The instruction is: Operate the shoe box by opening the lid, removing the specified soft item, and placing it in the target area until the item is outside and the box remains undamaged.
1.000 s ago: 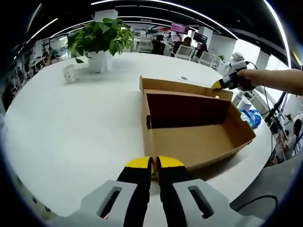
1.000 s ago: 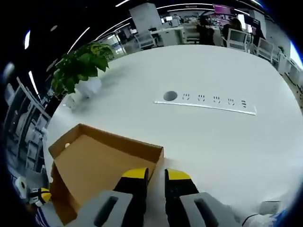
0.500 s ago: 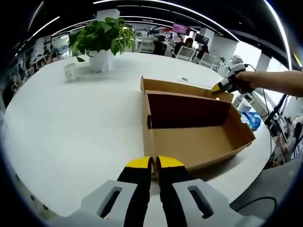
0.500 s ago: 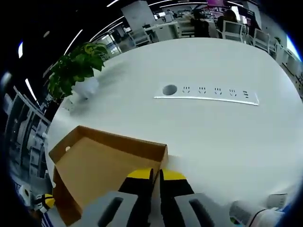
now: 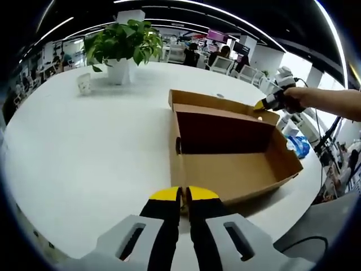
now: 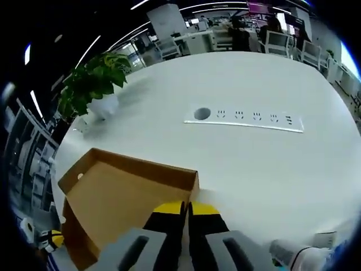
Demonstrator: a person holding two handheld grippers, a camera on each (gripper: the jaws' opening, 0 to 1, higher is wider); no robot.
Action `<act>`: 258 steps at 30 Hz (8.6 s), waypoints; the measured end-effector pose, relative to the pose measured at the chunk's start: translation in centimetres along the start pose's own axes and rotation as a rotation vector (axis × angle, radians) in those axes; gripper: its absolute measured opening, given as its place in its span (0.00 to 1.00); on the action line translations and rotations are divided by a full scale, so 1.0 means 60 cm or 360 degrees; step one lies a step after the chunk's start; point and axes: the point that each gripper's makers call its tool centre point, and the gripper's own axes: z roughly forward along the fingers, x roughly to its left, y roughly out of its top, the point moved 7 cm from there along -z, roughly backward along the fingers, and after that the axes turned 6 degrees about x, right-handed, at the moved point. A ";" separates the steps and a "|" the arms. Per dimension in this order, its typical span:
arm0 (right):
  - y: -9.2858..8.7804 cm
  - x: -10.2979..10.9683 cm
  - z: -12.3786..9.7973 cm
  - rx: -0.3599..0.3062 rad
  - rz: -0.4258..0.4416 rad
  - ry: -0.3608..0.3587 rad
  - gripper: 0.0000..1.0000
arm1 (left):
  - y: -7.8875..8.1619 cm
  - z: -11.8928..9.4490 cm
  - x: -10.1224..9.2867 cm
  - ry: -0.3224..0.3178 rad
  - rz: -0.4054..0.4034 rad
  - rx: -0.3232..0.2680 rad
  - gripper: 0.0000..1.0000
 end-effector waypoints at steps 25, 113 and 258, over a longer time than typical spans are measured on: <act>0.011 0.014 -0.046 -0.0112 -0.0063 0.0001 0.00 | -0.001 0.001 -0.001 -0.0008 -0.0013 -0.0004 0.01; -0.122 0.094 -0.238 -0.0780 -0.0502 0.0093 0.00 | -0.004 -0.005 -0.001 -0.0031 0.0039 -0.0028 0.03; -0.393 0.135 -0.169 -0.0534 -0.1039 0.0119 0.37 | -0.026 -0.023 -0.032 -0.0082 0.0674 -0.0109 0.32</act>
